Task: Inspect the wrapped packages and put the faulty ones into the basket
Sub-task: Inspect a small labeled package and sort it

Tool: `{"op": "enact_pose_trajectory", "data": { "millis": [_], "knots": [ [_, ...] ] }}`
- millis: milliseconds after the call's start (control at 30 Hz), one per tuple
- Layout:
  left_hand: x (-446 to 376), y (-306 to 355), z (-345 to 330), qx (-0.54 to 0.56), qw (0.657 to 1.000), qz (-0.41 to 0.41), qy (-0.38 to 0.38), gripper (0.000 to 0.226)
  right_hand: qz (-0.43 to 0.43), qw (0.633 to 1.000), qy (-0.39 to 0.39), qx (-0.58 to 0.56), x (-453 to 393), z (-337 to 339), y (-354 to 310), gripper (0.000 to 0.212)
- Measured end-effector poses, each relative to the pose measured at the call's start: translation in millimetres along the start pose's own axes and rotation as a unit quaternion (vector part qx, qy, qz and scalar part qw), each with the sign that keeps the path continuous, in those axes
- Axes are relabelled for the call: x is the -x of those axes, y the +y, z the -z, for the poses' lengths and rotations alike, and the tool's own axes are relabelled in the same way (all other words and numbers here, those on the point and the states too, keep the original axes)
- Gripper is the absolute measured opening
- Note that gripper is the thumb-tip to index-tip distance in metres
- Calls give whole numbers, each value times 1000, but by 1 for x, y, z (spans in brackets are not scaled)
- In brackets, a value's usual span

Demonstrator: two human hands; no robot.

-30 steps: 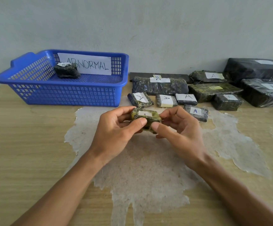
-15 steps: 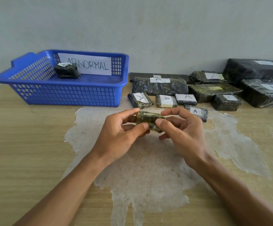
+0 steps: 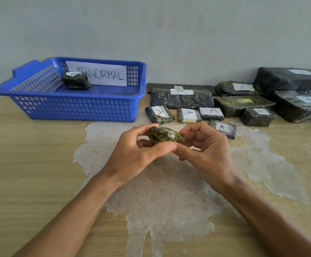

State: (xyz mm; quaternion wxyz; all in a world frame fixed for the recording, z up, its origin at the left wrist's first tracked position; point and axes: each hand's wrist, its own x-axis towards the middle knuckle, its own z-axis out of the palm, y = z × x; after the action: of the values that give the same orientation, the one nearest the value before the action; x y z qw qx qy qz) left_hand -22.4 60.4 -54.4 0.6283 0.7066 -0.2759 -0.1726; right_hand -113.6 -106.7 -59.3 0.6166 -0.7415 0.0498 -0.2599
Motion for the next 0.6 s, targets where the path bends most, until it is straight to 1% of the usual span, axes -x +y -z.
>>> {"op": "enact_pose_trajectory", "data": {
  "millis": [67, 100, 167, 233, 300, 333, 433, 467, 500, 600],
  "knots": [
    [0, -2, -1, 0, 1000, -4, 10, 65, 5, 1000, 2, 3, 0, 1, 1, 48],
    [0, -1, 0, 6, 1000, -5, 22, 65, 8, 1000, -3, 0, -1, 3, 2, 43],
    [-1, 1, 0, 38, 998, -4, 44, 57, 9, 1000, -16, -21, -2, 5, 2, 33],
    [-1, 2, 0, 81, 995, 3, 51, 52, 7, 999, -21, -28, -3, 6, 1, 29],
    [-2, 1, 0, 104, 993, 8, 47, 48, -2, 999, -22, -25, -3, 5, 1, 33],
    [-3, 0, -1, 118, 992, 11, 41, 48, -11, 999, -24, -25, -3, 4, 2, 38],
    [-4, -1, -2, 166, 986, 23, 12, 53, -52, 997, -41, -35, -4, 5, 4, 64],
    [-4, -1, -1, 176, 984, 24, 1, 55, -62, 996, -49, -37, -5, 6, 4, 69],
    [-3, -1, -2, 181, 983, 25, -10, 58, -67, 996, -55, -37, -5, 7, 4, 70],
    [-1, -1, -1, 171, 985, 19, -23, 71, -66, 996, -50, -33, -4, 6, 1, 61]
  ]
}}
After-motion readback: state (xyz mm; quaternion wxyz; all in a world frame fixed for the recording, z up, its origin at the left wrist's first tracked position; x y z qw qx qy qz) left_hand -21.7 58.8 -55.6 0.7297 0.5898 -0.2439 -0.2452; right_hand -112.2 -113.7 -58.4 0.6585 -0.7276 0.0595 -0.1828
